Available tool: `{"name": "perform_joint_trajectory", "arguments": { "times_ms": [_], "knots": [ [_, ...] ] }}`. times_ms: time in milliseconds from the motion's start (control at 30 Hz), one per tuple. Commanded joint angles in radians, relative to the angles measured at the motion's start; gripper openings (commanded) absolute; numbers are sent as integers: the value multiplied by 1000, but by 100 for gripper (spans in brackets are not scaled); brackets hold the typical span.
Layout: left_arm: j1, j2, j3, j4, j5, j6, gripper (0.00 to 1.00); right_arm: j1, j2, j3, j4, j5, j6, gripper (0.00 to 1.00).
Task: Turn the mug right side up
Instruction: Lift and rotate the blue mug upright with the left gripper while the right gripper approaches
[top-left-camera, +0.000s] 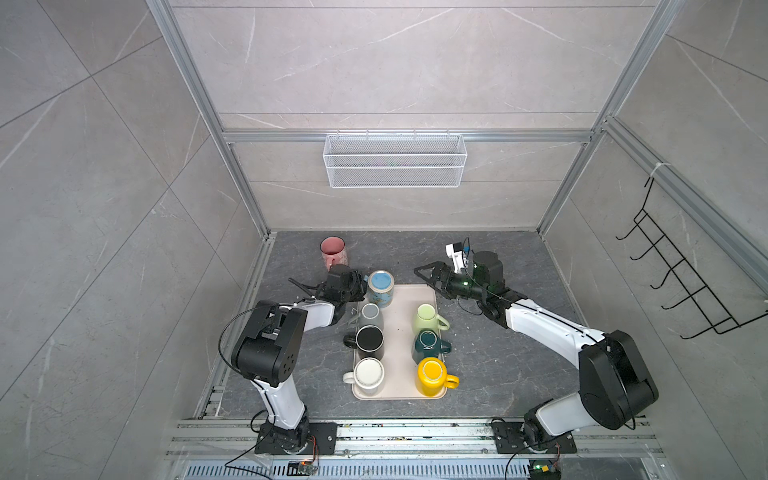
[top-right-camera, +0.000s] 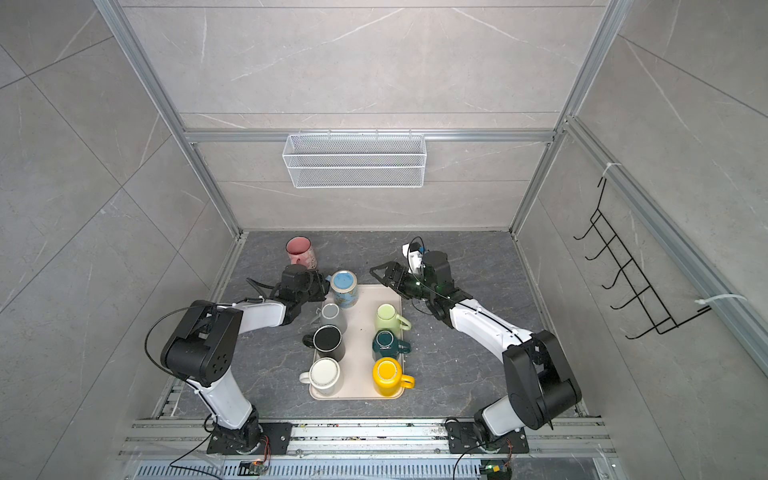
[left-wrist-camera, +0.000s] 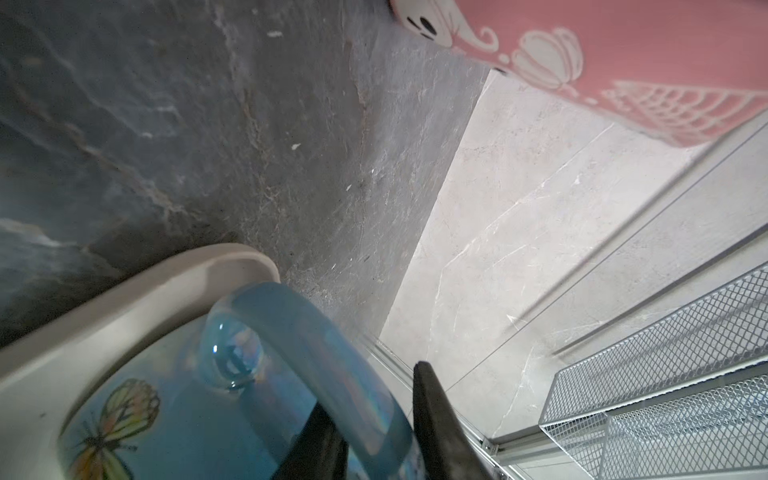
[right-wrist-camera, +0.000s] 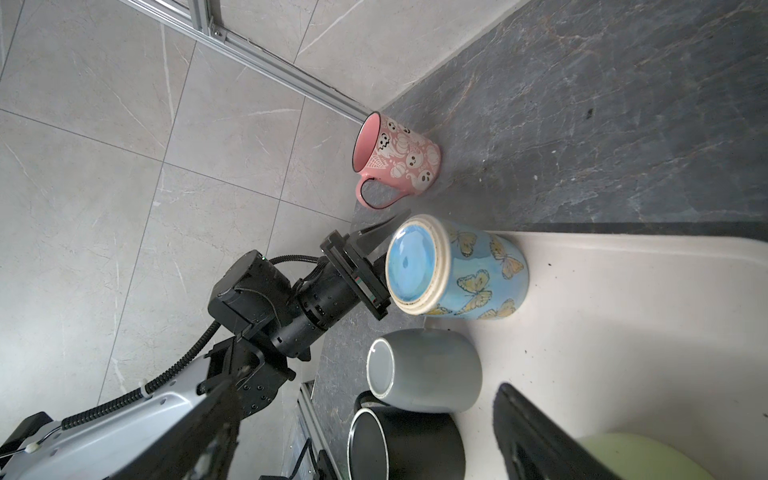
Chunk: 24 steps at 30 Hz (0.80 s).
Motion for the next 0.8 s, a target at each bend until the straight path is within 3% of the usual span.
{"name": "perform_joint_trajectory", "arguments": {
  "times_ms": [0,300,767],
  "knots": [
    [17,23,33,82,-48,45,0,-6,7,28,24,-14,11,96],
    [23,-20,66,190,17,213,0,-7,-11,22,15,-14,7,95],
    [-8,-276,165,134,185,878,0,-6,-59,3,2,-8,1,95]
  ]
}}
